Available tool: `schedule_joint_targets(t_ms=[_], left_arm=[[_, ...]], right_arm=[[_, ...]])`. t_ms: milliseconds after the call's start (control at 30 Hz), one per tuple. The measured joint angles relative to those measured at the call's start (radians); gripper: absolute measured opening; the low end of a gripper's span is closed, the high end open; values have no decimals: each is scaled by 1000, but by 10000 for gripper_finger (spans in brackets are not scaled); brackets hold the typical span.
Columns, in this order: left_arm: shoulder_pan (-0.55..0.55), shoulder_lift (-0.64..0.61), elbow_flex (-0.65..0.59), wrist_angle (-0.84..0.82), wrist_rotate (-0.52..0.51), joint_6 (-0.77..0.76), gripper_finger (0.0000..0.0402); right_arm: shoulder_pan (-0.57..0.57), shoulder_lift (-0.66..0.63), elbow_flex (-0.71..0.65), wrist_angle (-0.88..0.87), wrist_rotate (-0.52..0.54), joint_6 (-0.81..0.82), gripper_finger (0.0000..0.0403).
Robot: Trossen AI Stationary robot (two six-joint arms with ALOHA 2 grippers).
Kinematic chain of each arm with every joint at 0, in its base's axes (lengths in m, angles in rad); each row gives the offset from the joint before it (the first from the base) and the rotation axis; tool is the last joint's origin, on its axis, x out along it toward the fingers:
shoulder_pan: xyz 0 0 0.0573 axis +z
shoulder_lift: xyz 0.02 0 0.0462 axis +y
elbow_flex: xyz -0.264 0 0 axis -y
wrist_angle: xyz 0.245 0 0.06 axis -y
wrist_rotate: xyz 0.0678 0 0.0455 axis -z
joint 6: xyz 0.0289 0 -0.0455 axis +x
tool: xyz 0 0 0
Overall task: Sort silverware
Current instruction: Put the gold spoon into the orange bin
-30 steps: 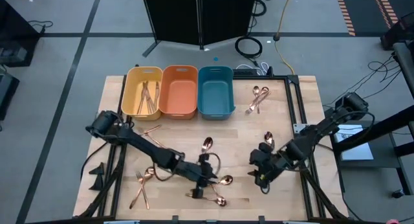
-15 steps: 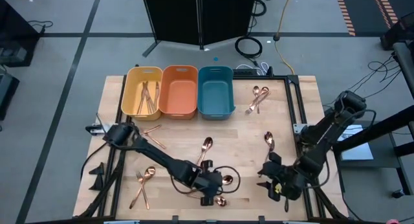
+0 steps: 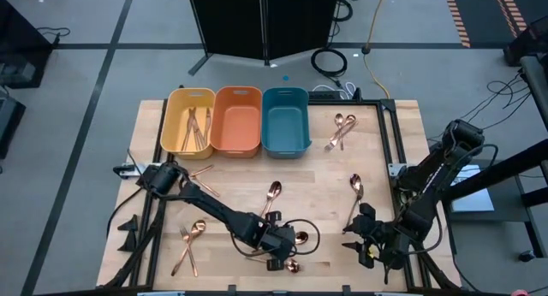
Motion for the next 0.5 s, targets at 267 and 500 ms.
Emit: schedule_joint_targets(t_ms=[267, 500], left_arm=[[6, 24, -5, -1, -1, 0, 86], [16, 35, -5, 10, 5, 0, 86]], right_arm=[[0, 0, 0, 1, 15, 7, 215], [0, 0, 0, 8, 16, 7, 215]])
